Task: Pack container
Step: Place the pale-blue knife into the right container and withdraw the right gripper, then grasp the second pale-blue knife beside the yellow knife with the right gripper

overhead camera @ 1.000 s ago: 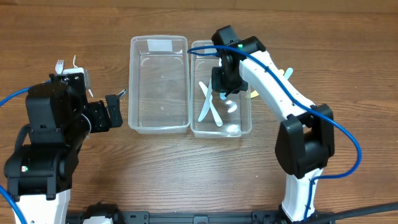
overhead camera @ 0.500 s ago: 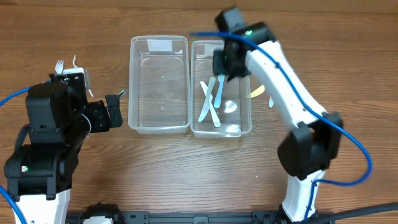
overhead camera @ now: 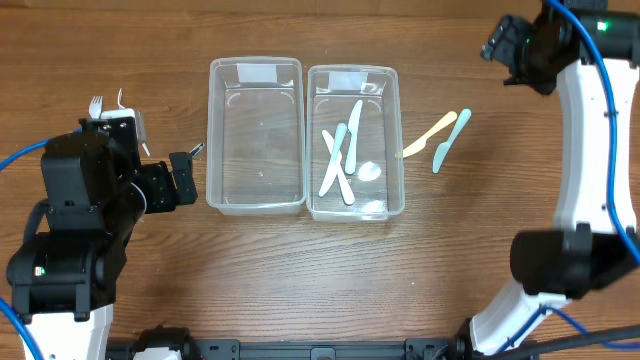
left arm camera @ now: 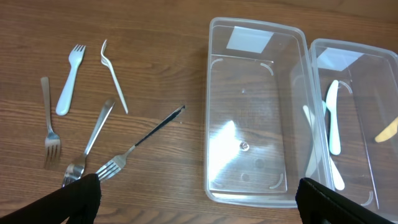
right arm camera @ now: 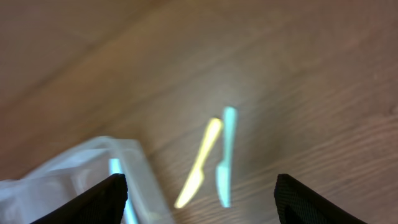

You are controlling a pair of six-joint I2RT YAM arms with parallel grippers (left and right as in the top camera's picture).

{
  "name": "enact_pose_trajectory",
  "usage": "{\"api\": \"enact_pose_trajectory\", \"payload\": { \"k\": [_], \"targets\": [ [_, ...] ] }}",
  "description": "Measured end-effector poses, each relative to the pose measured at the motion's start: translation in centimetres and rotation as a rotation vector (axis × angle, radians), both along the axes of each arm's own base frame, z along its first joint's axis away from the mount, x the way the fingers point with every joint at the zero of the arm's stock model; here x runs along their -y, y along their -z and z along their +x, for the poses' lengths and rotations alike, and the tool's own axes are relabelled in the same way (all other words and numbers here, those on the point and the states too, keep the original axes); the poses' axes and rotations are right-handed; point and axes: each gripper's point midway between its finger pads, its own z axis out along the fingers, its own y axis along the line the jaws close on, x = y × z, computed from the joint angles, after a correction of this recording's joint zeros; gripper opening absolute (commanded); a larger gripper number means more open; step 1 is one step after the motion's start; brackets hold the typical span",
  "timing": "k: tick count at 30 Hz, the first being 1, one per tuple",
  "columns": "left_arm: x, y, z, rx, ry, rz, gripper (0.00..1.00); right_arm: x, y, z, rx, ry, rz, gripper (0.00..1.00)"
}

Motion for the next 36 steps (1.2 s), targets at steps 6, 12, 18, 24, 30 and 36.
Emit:
{"api": "enact_pose_trajectory", "payload": {
  "k": [6, 12, 18, 24, 30, 36],
  "targets": [
    [0.0, 0.0, 0.0, 0.0, 0.0, 0.0, 1.0, 1.2, 9.8, 0.6, -0.233, -0.007, 0.027, 0.79],
    [0.0, 0.0, 0.0, 0.0, 0.0, 0.0, 1.0, 0.9, 16.4, 0.4, -0.386, -0.023, 0.053, 0.79],
    [0.0, 0.0, 0.0, 0.0, 0.0, 0.0, 1.0, 0.5, 20.1, 0.0, -0.468, -0.031, 0.084, 0.79],
    [0.0, 0.0, 0.0, 0.0, 0.0, 0.0, 1.0, 0.2, 21.1, 0.0, -0.481, -0.035, 0.1, 0.8],
    [0.0, 0.0, 0.0, 0.0, 0.0, 0.0, 1.0, 0.1, 21.1, 0.1, -0.479, -0.037, 0.106, 0.8],
    [0.0, 0.0, 0.0, 0.0, 0.0, 0.0, 1.0, 0.1, 21.2, 0.2, -0.475, -0.037, 0.106, 0.8]
  ]
}}
